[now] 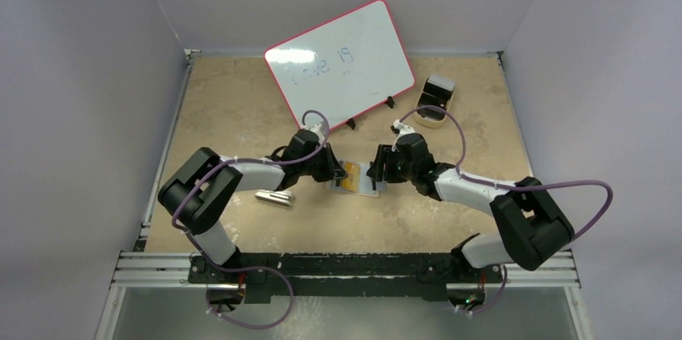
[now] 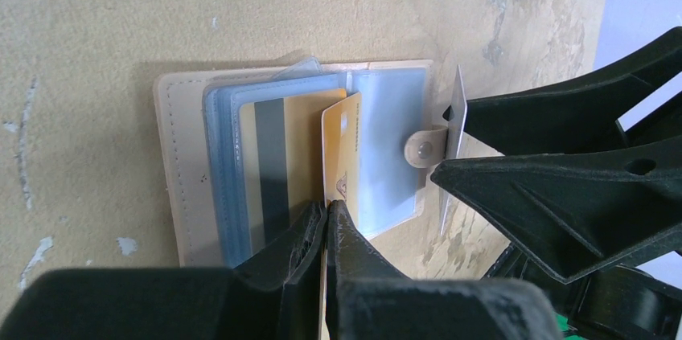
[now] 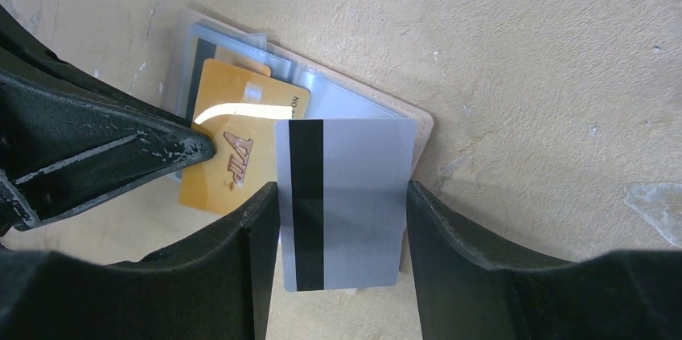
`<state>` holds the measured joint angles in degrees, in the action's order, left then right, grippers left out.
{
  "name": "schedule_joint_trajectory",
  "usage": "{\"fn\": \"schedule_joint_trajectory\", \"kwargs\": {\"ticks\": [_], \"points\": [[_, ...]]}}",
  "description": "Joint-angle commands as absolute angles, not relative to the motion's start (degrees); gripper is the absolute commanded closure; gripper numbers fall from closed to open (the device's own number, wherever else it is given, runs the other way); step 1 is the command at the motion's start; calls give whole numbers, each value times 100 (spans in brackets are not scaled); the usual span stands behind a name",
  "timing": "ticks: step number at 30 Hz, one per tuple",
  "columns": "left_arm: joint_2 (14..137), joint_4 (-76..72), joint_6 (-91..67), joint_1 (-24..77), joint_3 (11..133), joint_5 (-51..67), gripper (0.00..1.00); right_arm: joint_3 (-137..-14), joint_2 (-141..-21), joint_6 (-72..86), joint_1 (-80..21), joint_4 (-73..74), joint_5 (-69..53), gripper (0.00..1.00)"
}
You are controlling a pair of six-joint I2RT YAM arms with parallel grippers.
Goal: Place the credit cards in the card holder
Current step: Insert the credit card into the card holder.
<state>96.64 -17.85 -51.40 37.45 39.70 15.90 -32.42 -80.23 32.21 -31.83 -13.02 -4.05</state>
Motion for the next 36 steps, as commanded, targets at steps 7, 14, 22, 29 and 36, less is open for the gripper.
{"fn": "schedule_joint_trajectory", "kwargs": {"ticks": [7, 14, 22, 29, 36], "points": [[9741, -1917, -4995, 3841, 4075, 1103, 100, -3314, -7885, 3175, -3085, -1259, -371, 99], [9716, -1768, -4968, 3874, 4134, 997, 100, -3348, -7550, 2945, -2531, -918, -453, 99], [9712, -1815, -5051, 3948, 4142, 1029, 100, -2810, -7846, 3450, -2323, -1996, -1692, 100], [9779, -2265, -5139, 3967, 3976, 1242, 100, -2415, -8125, 3873, -2208, -2841, -2196, 100], [9924, -2262, -5222, 3976, 4054, 1445, 100, -2240, -8303, 3946, -2077, -3145, -2443, 100]]}}
